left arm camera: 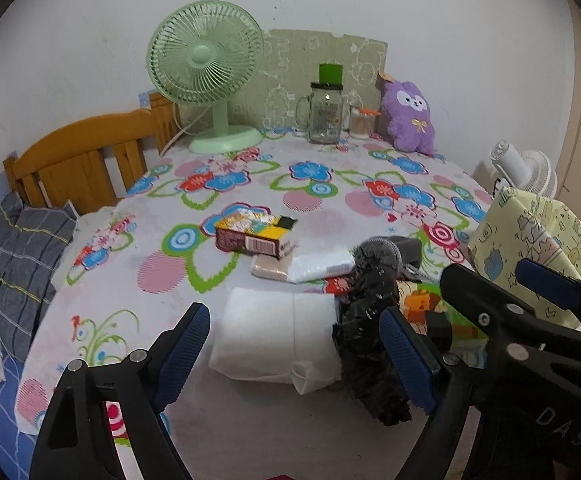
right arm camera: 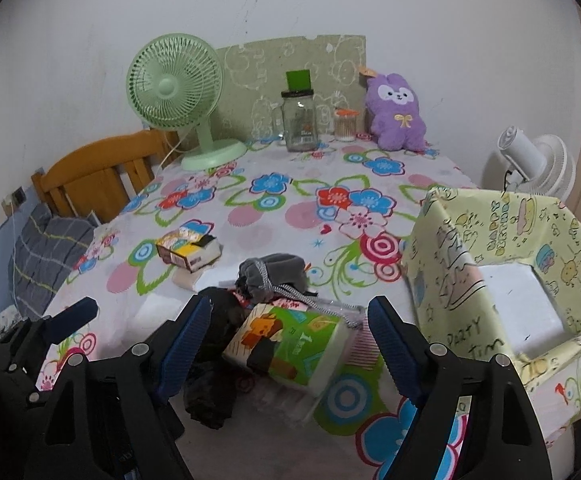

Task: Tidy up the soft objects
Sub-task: 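Grasp the black plastic bundle with the left tool while the right tool grasps the green tissue pack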

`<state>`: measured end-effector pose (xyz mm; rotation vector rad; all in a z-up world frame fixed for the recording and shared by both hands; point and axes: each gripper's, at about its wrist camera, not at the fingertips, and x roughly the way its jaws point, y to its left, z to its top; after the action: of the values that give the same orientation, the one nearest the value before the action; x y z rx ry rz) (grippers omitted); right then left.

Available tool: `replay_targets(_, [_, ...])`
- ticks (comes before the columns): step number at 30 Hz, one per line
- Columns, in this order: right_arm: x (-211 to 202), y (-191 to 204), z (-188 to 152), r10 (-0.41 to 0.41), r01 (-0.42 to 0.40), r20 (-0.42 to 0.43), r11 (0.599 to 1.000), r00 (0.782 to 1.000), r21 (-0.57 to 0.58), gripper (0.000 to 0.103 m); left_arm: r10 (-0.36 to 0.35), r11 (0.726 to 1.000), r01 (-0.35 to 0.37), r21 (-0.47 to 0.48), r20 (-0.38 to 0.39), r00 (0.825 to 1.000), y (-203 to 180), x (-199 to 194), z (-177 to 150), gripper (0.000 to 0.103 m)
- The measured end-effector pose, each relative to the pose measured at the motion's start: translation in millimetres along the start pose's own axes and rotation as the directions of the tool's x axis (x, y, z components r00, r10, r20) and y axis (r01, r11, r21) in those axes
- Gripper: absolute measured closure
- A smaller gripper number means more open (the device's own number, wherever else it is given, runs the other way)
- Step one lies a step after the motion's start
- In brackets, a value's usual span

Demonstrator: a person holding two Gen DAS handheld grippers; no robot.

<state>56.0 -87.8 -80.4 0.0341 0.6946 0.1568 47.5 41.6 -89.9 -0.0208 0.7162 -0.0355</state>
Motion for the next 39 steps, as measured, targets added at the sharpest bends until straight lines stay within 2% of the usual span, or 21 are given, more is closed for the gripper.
replay_targets(3, [4.8, 0.2, -2.3, -0.002, 0.002, -0.018, 1.000, 1.000, -0.001, 0.020, -0.036, 0.999, 0.036, 0.005, -0.014, 0.999, -2.3, 3.3, -2.8, 0.015])
replay_targets(7, [13.2, 0.5, -6.2, -0.002, 0.002, -0.048, 1.000, 0.999, 0.003, 0.023, -0.051, 0.999, 0.051, 0.015, -0.031, 0.998, -8.2, 8.6, -5.4, 0.025])
replay_targets(9, [16.3, 0.9, -7.5, 0.000, 0.000, -0.061, 1.000, 0.998, 0.004, 0.023, -0.057, 0.998, 0.058, 0.022, -0.039, 0.998, -11.5, 12.1, -6.5, 0.025])
replay_targets(11, [18.5, 1.4, -8.2, 0.000, 0.000, -0.069, 1.000, 0.998, 0.003, 0.023, -0.070, 0.997, 0.071, 0.025, -0.047, 0.996, -12.8, 16.3, -6.3, 0.032])
replay_targets(16, [24.4, 0.7, -9.8, 0.001, -0.001, -0.087, 1.000, 0.996, 0.005, 0.023, -0.090, 0.995, 0.092, 0.030, -0.060, 0.994, -15.6, 23.5, -6.9, 0.058])
replay_targets(22, [33.6, 0.6, -9.4, 0.004, -0.003, -0.109, 1.000, 0.994, 0.012, 0.023, -0.121, 0.991, 0.125, 0.044, -0.073, 0.990, -14.1, 28.2, -5.2, 0.072])
replay_targets(27, [41.0, 1.0, -8.6, -0.013, 0.015, -0.121, 1.000, 0.993, 0.012, 0.023, -0.152, 0.987, 0.155, 0.034, -0.086, 0.985, -11.0, 32.7, -5.9, 0.072])
replay_targets(39, [59.1, -0.8, -10.9, -0.056, 0.059, -0.162, 0.998, 0.985, 0.018, 0.021, -0.141, 0.988, 0.147, 0.054, -0.101, 0.985, -13.6, 40.2, -8.7, 0.074])
